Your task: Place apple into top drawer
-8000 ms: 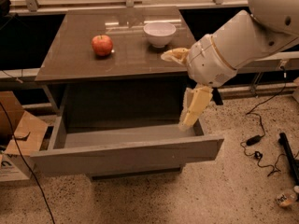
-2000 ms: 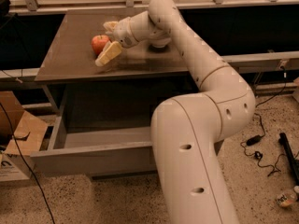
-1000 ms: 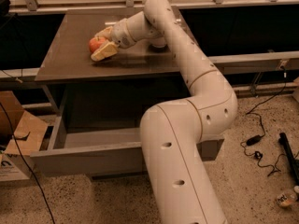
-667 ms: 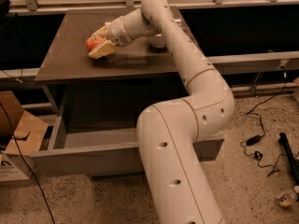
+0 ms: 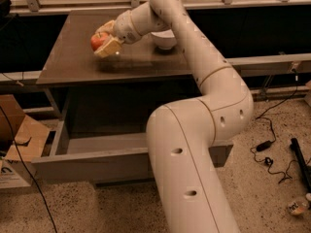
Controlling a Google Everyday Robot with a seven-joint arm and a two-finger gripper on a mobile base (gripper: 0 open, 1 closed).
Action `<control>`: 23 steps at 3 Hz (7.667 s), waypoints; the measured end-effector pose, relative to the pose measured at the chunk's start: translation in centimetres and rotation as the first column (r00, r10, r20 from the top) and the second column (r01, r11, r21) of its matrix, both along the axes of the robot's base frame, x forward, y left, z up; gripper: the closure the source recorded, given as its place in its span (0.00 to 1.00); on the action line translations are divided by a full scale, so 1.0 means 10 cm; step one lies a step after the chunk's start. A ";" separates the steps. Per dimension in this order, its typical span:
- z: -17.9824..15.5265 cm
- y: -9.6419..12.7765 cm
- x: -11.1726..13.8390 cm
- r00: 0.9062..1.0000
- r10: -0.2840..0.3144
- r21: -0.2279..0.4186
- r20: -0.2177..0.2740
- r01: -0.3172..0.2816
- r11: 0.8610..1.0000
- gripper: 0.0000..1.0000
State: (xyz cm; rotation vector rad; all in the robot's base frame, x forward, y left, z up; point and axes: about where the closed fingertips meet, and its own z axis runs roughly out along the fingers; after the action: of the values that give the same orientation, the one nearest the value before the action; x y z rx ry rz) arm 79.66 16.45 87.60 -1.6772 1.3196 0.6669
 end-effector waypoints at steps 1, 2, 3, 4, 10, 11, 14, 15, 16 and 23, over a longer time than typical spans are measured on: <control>-0.08 -0.14 -0.16 0.999 0.025 -0.050 0.021 -0.024 0.998 1.00; 0.20 -0.38 -0.46 0.993 0.041 -0.065 0.109 -0.034 0.997 1.00; 0.74 -0.67 -0.86 0.973 0.009 -0.030 0.233 -0.002 1.000 1.00; 0.98 -0.87 -1.45 0.955 0.006 -0.023 0.297 0.001 1.000 1.00; -1.73 -0.99 -2.42 0.972 0.081 -0.232 -0.219 -0.133 0.964 1.00; -1.91 -0.99 -2.31 0.969 0.069 -0.237 -0.236 -0.126 0.963 1.00; -2.08 -1.01 -2.24 0.963 0.055 -0.210 -0.265 -0.113 0.971 0.81; -2.12 -1.02 -2.22 0.963 0.047 -0.203 -0.266 -0.103 0.974 0.53; -2.08 -1.02 -2.22 0.963 0.043 -0.200 -0.267 -0.099 0.975 0.68; -2.50 -0.92 -1.99 0.969 0.003 -0.142 -0.247 -0.040 0.989 0.11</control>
Offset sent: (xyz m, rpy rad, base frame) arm -0.1640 -0.0591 -0.0762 -0.1795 0.0071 0.1031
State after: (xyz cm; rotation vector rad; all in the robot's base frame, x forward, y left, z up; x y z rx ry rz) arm 59.72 7.28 62.64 -1.7710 1.5589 0.8295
